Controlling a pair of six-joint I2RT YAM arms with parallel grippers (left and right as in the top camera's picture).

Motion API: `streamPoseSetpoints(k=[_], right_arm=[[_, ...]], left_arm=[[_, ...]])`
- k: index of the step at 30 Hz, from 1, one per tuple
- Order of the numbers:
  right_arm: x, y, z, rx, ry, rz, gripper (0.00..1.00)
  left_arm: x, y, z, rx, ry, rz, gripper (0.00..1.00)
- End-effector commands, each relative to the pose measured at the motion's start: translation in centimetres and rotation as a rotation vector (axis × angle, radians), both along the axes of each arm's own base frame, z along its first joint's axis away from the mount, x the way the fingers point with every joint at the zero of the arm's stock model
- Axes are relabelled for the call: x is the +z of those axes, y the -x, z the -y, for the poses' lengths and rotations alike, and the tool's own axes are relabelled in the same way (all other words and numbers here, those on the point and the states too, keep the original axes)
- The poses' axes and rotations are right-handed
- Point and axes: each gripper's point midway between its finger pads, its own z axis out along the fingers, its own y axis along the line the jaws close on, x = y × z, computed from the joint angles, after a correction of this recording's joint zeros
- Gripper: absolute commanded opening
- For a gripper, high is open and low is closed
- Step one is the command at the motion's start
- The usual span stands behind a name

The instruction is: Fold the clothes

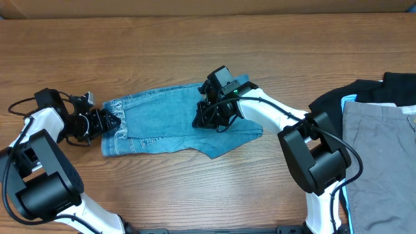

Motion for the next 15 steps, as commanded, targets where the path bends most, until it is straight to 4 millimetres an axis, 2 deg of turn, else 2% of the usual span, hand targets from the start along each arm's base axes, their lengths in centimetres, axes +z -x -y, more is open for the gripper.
streamPoseSetpoints(k=[1, 4, 6, 11, 13, 15], right_arm=[[-0.1, -0.1, 0.0, -0.001, -0.004, -0.005, 0.08], [-0.2, 0.0, 0.0, -0.001, -0.003, -0.007, 0.08], [-0.2, 0.0, 0.0, -0.001, -0.001, -0.011, 0.08], [-0.2, 0.2, 0.1, -0.001, 0.003, -0.017, 0.08], [-0.3, 0.3, 0.2, -0.001, 0.006, -0.022, 0.08], [-0.3, 0.3, 0.2, 0.0, 0.008, -0.024, 0.08]], left_arm=[[-7.1, 5.2, 2.2, -0.031, 0.042, -0.251, 0.62], [-7.5, 5.5, 2.1, -0.033, 0.034, -0.268, 0.57], [-7.5, 5.5, 2.0, -0.033, 0.03, -0.269, 0.48], [-7.4, 5.4, 1.9, -0.027, 0.03, -0.268, 0.14], [-7.1, 5.4, 1.6, -0.021, 0.033, -0.275, 0.04], [-6.5, 5.3, 1.1, -0.001, 0.039, -0.289, 0.04]])
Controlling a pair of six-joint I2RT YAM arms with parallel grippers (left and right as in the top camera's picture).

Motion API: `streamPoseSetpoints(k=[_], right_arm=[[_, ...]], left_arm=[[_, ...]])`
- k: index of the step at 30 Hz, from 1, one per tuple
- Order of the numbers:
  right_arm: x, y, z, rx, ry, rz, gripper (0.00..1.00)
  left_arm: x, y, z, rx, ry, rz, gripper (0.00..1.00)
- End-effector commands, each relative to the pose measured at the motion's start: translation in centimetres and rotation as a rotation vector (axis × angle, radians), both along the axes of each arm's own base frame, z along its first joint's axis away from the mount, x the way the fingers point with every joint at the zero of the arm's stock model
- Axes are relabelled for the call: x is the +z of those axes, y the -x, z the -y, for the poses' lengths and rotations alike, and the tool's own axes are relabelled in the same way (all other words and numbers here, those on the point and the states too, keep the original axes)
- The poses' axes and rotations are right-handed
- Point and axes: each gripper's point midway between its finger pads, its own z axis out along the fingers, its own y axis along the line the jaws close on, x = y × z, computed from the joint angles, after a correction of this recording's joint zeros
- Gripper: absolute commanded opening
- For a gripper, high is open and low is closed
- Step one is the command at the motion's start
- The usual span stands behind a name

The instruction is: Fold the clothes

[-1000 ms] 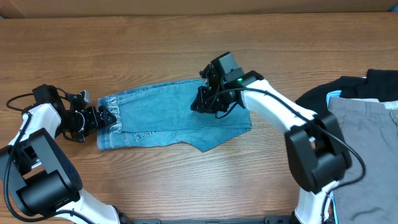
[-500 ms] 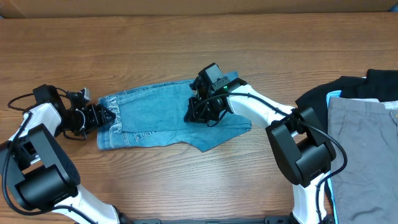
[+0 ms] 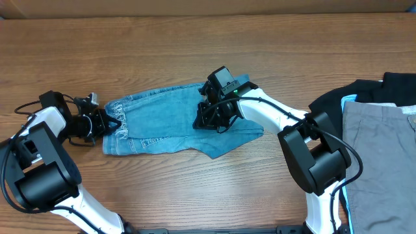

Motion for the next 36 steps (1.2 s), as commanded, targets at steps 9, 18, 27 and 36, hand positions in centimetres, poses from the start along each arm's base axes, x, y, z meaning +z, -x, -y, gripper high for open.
streamPoseSetpoints(k=[9, 18, 27, 36], right_arm=[[1.1, 0.3, -0.3, 0.033, -0.043, 0.002, 0.07], [8.5, -0.9, 0.1, 0.014, -0.128, 0.151, 0.07], [15.1, -3.3, 5.0, -0.111, -0.172, 0.256, 0.07], [15.8, -5.4, 12.9, -0.302, -0.12, 0.204, 0.06]], left_arm=[[2.5, 3.5, -4.2, 0.018, -0.187, -0.298, 0.04], [15.4, 2.7, -9.5, 0.138, -0.488, -0.255, 0.04], [23.3, 1.3, -6.6, 0.112, -0.527, -0.157, 0.04], [21.9, -1.6, 2.0, -0.022, -0.521, -0.158, 0.04]])
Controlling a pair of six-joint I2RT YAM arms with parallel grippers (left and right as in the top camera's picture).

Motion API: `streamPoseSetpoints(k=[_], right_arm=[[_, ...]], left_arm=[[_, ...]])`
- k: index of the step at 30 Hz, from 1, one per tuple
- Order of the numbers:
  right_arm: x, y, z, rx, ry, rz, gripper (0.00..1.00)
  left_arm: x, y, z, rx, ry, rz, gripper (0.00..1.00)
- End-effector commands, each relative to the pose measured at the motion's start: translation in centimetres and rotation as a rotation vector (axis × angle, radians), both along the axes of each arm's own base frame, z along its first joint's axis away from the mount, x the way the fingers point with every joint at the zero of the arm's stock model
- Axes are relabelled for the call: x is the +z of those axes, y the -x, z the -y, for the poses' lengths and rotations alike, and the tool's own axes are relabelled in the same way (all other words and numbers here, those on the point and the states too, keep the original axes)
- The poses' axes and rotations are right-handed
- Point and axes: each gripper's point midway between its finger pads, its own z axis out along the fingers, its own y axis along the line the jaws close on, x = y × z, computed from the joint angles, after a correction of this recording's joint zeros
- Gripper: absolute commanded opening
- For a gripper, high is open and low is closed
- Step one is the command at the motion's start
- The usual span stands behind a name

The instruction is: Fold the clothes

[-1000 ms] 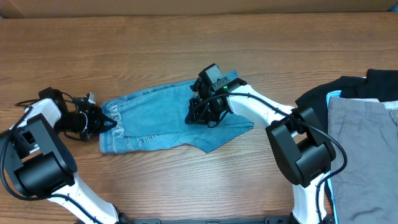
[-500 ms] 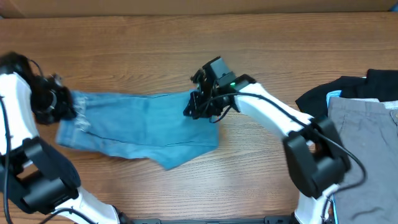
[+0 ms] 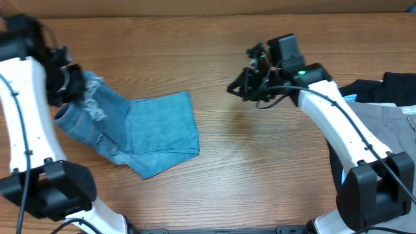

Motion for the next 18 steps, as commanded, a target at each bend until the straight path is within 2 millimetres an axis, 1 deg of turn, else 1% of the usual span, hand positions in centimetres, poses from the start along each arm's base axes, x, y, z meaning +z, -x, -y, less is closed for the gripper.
streamPoseSetpoints(k=[1, 4, 7, 9, 13, 18], right_arm=[[1.0, -0.4, 2.4, -0.055, -0.001, 0.001, 0.06], [0.7, -0.5, 3.8, -0.081, 0.009, -0.02, 0.05], [0.5, -0.4, 4.7, -0.088, 0.019, -0.029, 0.04], [0.4, -0.4, 4.8, -0.083, 0.022, -0.027, 0.04], [0.4, -0.3, 4.8, -0.067, 0.028, -0.014, 0.04], [0.4, -0.3, 4.8, -0.058, 0.032, -0.005, 0.04]], left_arm=[[-0.3, -1.0, 3.9, -0.011, 0.013, -0.01, 0.04], [-1.3, -1.4, 6.4, -0.043, -0.017, -0.044, 0.04], [-3.0, -1.3, 8.5, -0.064, -0.081, -0.097, 0.04], [-4.0, -1.3, 9.9, -0.084, -0.091, -0.126, 0.04], [-6.7, -1.1, 13.0, -0.121, -0.103, -0.204, 0.04], [-9.8, -0.6, 16.1, -0.174, -0.123, -0.288, 0.08]])
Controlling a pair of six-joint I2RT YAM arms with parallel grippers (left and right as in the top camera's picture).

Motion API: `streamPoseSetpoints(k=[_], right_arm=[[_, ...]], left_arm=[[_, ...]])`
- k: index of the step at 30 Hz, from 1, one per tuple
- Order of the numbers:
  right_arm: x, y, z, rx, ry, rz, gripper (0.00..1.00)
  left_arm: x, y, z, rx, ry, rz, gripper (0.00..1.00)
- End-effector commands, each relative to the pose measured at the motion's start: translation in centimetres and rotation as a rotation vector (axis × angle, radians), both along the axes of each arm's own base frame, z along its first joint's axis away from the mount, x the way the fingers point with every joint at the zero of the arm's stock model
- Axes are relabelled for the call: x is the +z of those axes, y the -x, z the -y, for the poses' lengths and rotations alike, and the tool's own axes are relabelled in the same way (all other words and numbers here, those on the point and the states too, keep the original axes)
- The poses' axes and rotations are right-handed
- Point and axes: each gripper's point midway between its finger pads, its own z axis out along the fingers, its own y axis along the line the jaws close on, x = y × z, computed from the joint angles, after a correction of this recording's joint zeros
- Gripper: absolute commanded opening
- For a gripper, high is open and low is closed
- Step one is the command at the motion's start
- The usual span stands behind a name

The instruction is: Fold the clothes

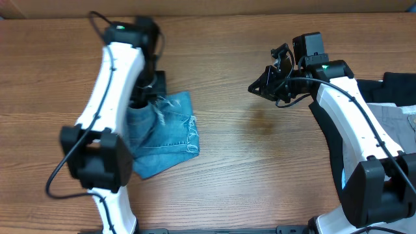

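Blue denim shorts [170, 138] lie left of the table's middle, doubled over, with the frayed hem [164, 106] on top. My left gripper [153, 86] hangs over the shorts' far left corner and is shut on the denim there, the cloth bunched under it. The left arm crosses the garment's left side and hides it. My right gripper [259, 88] hovers over bare wood to the right of the shorts, well apart from them, open and holding nothing.
A pile of clothes sits at the right edge: a black garment [396, 84] and a grey one [383, 140] on it. A cardboard edge [208, 6] runs along the table's far side.
My left gripper has carried the frayed hem from the far left over to the right, and the shorts now lie doubled on themselves. My right gripper has shifted slightly right and stays empty.
The shorts lay flat, with my left gripper at the frayed left hem and my right gripper on their right part. Then the left end was lifted, the shorts sat further left and the right gripper was off the cloth. Now the hem lies over the rest.
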Motion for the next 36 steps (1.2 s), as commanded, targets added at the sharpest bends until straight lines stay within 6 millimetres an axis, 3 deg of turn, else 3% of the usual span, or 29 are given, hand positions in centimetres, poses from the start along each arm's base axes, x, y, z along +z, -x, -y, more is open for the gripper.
streamPoseSetpoints(k=[1, 6, 10, 11, 12, 18, 22, 25, 29, 36], right_arm=[[1.4, 0.1, 0.1, 0.016, -0.002, 0.053, 0.04], [1.4, 0.1, 0.1, 0.016, -0.002, 0.052, 0.04], [1.4, 0.1, 0.1, 0.017, -0.002, 0.053, 0.04], [1.4, 0.1, 0.1, 0.019, -0.001, 0.054, 0.04], [1.4, 0.1, 0.1, 0.02, -0.001, 0.052, 0.04], [1.3, 0.1, 0.1, 0.042, 0.008, 0.073, 0.04], [1.4, 0.4, -0.2, 0.111, 0.018, 0.124, 0.12], [2.0, 1.1, -1.0, 0.199, -0.025, 0.168, 0.16], [2.6, 1.8, -1.9, 0.251, -0.076, 0.18, 0.2], [3.0, 3.3, -4.7, 0.363, -0.103, 0.216, 0.29]], left_arm=[[-2.8, 0.6, 2.1, 0.014, -0.034, -0.078, 0.09], [-5.9, 1.0, 4.7, -0.019, -0.072, -0.13, 0.18], [-7.5, 0.6, 5.1, 0.027, -0.112, -0.13, 0.35], [-7.7, 0.7, 5.1, 0.046, -0.115, -0.135, 0.61], [-7.7, 0.7, 5.2, 0.05, -0.108, -0.139, 1.0], [-6.3, 0.5, 4.1, 0.04, -0.094, -0.152, 1.0], [-2.7, -0.7, 1.8, 0.057, -0.072, -0.128, 1.0], [-0.4, -2.4, 1.5, 0.015, 0.026, -0.056, 1.0], [2.3, -4.1, -0.4, 0.07, 0.092, 0.042, 1.0], [3.5, -4.9, -1.4, 0.076, 0.222, 0.073, 1.0]])
